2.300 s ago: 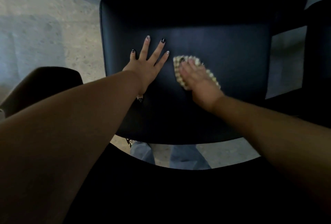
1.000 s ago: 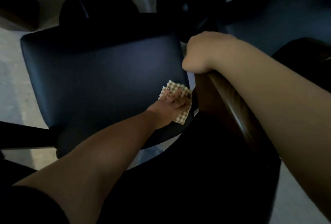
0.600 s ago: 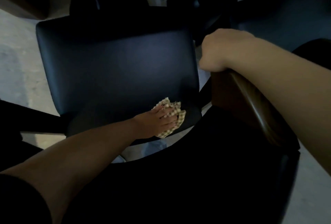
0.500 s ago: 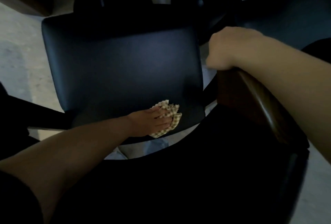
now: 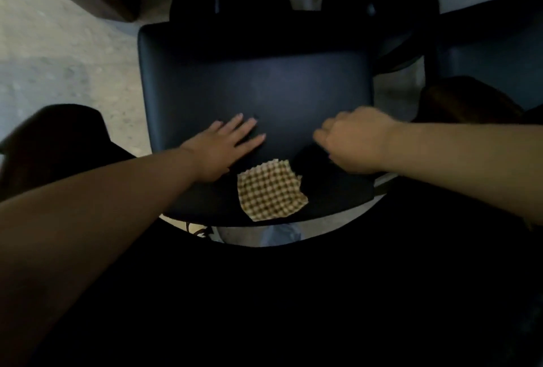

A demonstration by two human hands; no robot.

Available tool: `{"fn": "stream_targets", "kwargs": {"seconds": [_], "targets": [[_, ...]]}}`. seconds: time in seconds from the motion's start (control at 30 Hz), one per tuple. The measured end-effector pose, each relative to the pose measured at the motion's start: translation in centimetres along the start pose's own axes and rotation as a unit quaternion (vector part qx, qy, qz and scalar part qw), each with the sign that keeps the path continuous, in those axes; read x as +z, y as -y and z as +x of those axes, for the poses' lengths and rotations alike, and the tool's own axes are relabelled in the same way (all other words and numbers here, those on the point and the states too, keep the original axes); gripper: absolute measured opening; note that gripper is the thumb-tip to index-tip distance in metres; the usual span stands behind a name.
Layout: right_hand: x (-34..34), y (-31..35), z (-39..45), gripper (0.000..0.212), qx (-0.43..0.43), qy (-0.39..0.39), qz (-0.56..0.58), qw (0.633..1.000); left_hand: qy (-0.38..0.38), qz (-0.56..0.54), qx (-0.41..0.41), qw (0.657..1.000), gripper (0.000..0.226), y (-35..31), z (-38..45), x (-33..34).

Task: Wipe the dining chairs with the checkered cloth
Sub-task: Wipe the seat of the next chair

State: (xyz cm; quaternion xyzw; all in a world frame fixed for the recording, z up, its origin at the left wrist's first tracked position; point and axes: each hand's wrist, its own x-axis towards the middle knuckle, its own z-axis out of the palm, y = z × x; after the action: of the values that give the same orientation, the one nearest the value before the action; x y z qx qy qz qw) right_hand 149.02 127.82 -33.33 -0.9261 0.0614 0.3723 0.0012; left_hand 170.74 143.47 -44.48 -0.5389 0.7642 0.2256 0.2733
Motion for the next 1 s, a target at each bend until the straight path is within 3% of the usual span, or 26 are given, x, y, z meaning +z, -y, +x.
{"fn": "stream_targets", "kwargs": {"seconds": [0.13, 0.23, 0.33, 0.47, 0.63, 0.77, 0.9, 1.0], "targets": [[1.4, 7.0, 4.6, 0.044, -0.109, 0.066, 0.049, 0.991, 0.076, -0.124, -0.170, 0.975, 0.135, 2.8, -1.0, -1.0], [2.8, 10.9, 7.6, 0.059, -0.145, 0.084, 0.055, 0.984, 0.123, -0.191, -0.223, 0.948, 0.149, 3.4, -2.0, 0.0], [4.1, 12.4, 9.1, 0.074, -0.144, 0.109, 0.060, 0.982, 0.130, -0.205, -0.228, 0.943, 0.151, 3.1, -2.1, 0.9], [6.2, 12.5, 9.3, 0.066, -0.152, 0.050, 0.026, 0.987, 0.118, -0.210, -0.233, 0.942, 0.150, 3.1, -1.7, 1.6], [7.1, 11.3, 9.3, 0.057, -0.170, 0.030, 0.071, 0.982, 0.109, -0.213, -0.242, 0.940, 0.152, 2.9, -1.5, 2.1], [8.1, 10.7, 9.2, 0.057, -0.167, 0.002, -0.016, 0.986, 0.092, -0.211, -0.249, 0.941, 0.156, 2.9, -1.4, 2.5], [9.1, 10.7, 9.6, 0.056, -0.160, 0.041, 0.076, 0.983, 0.088, -0.207, -0.251, 0.942, 0.158, 2.9, -1.4, 2.4], [9.2, 11.3, 9.8, 0.049, -0.153, 0.016, 0.138, 0.978, 0.086, -0.202, -0.252, 0.943, 0.157, 2.8, -1.5, 2.3]]}}
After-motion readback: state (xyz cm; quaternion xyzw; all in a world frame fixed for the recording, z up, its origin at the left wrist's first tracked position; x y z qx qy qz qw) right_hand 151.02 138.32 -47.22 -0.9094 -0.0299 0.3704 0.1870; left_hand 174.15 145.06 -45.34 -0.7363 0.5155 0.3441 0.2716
